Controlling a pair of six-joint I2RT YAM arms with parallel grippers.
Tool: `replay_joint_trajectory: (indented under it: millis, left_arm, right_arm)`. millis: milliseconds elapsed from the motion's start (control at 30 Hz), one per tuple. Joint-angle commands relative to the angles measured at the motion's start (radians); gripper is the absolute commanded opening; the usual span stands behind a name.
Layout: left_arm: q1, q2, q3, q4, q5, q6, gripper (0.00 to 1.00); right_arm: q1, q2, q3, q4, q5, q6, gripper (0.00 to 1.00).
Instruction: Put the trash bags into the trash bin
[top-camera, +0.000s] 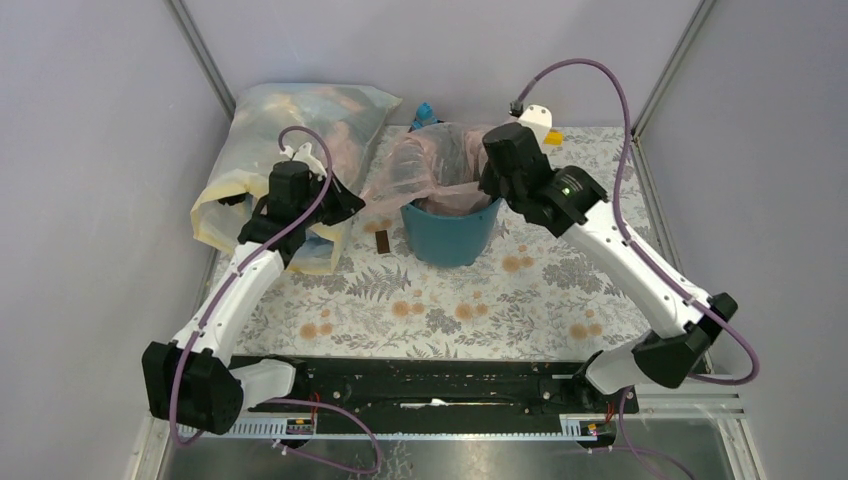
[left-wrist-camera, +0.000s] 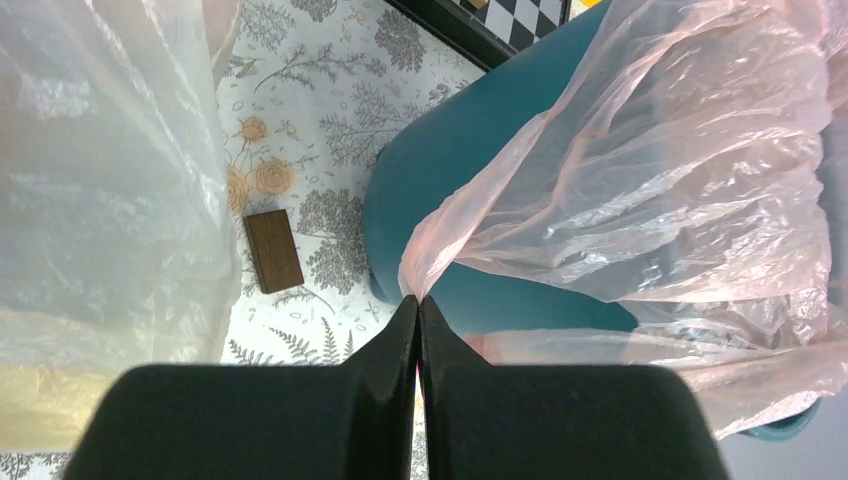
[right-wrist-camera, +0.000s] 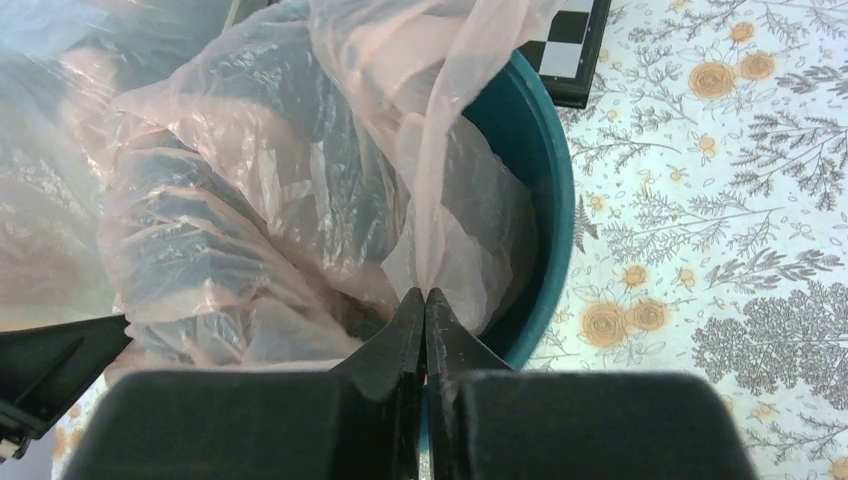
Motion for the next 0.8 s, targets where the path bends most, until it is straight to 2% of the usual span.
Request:
replay_joint_trajectory:
  millis: [0,300,433,767]
  left_arm:
    - [-0.004,-0.043,-0.053,-0.019,0.013,0.025,0.0]
    - [-0.004,-0.079,-0.127,-0.005,0.081,0.019,0.0]
    - [-0.004,-0.086,-0.147,0.035,0.159,-0.002,0.0]
    - [-0.006,-0.09,-0.128,0.017,0.199,-0.002,0.0]
  right_arm:
    - [0.01,-0.082,-0.091,-0.024,-0.011,-0.01,0.03]
    - [0.01,-0.224,-0.268,0.018,-0.033,-0.005,0.05]
    - [0.01,-0.272,-0.323,0.057,-0.032,-0.009,0.08]
    - [0.01,-0.314,-0.311,0.085,-0.064,-0.037,0.08]
